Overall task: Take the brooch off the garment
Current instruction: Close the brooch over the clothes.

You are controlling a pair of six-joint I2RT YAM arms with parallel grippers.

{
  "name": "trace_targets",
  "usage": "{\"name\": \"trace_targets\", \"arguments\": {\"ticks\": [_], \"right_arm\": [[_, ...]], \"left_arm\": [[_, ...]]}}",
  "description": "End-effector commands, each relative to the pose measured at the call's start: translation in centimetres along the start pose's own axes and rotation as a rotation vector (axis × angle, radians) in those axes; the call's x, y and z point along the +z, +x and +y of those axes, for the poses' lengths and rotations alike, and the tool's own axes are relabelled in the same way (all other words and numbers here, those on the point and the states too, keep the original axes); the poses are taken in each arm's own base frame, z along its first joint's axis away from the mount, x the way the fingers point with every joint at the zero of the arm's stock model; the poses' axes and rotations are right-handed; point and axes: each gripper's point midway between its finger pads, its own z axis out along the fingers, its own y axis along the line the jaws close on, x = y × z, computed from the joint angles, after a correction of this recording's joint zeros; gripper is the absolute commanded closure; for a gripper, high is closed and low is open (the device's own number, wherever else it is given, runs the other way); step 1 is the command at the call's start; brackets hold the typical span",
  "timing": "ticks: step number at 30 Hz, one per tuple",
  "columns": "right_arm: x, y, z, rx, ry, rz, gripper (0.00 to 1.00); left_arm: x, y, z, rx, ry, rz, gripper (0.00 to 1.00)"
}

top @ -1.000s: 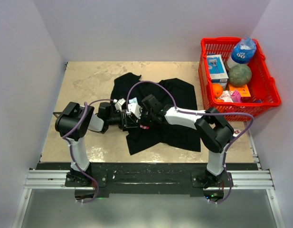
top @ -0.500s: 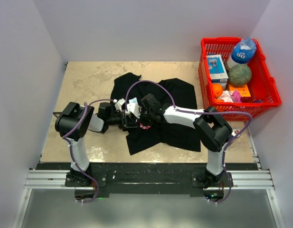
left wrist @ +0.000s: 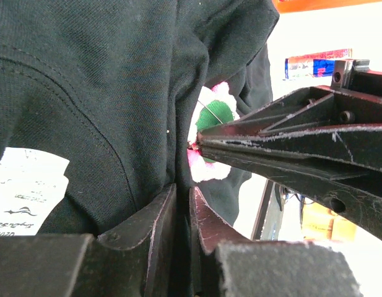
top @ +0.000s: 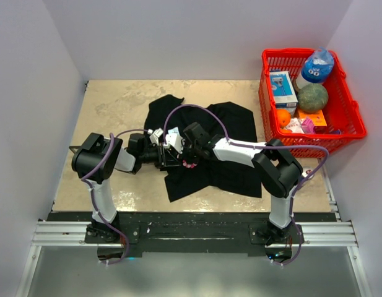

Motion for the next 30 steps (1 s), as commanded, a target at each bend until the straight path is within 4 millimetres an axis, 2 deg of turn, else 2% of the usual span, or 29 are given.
{"name": "trace_targets", "arguments": {"ticks": [1, 5, 6, 8, 9, 10, 12, 15, 22, 26, 30], "right_arm": [[-1.4, 0.3, -1.4, 0.011, 0.071, 0.018, 0.87], [-2.2, -0.1, -1.2, 0.022, 0.058, 0.003, 0.77], [-2.8, -0.7, -1.2, 0.024, 0.047, -0.024, 0.75], [-3.8, -0.9, -1.2, 0.031, 0.030, -0.040, 0.68], [-5.0, -2.0, -1.1, 0.018, 0.015, -0.087, 0.66], [-5.7, -2.1, -1.2, 0.022, 0.010, -0.098, 0.63], [-7.1, -2.5, -1.7, 0.009, 0.004, -0.121, 0.59], [-7.9, -2.2, -1.9, 0.023, -0.015, -0.110, 0.59], [-6.9, -2.1, -2.1, 0.034, -0.034, -0.114, 0.59], [-5.3, -2.2, -1.1, 0.019, -0.099, -0.137, 0.58], [-3.8, -2.4, -0.2, 0.014, -0.176, -0.155, 0.48]], "left_arm": [[-0.1, 3.7, 4.1, -0.085, -0.169, 0.061, 0.78], [-0.1, 3.7, 4.1, -0.083, -0.170, 0.062, 0.78], [-0.1, 3.7, 4.0, -0.082, -0.167, 0.063, 0.78], [-0.1, 3.6, 4.0, -0.079, -0.165, 0.061, 0.78], [-0.1, 3.5, 3.9, -0.079, -0.162, 0.060, 0.78], [-0.1, 3.5, 3.8, -0.075, -0.159, 0.058, 0.77], [-0.2, 3.5, 3.6, -0.070, -0.149, 0.055, 0.76], [-0.3, 3.5, 3.5, -0.064, -0.144, 0.051, 0.76], [-0.2, 3.4, 3.4, -0.057, -0.139, 0.050, 0.75], [-0.2, 3.4, 3.4, -0.055, -0.136, 0.050, 0.74], [-0.2, 3.6, 3.5, -0.054, -0.139, 0.055, 0.74]]}}
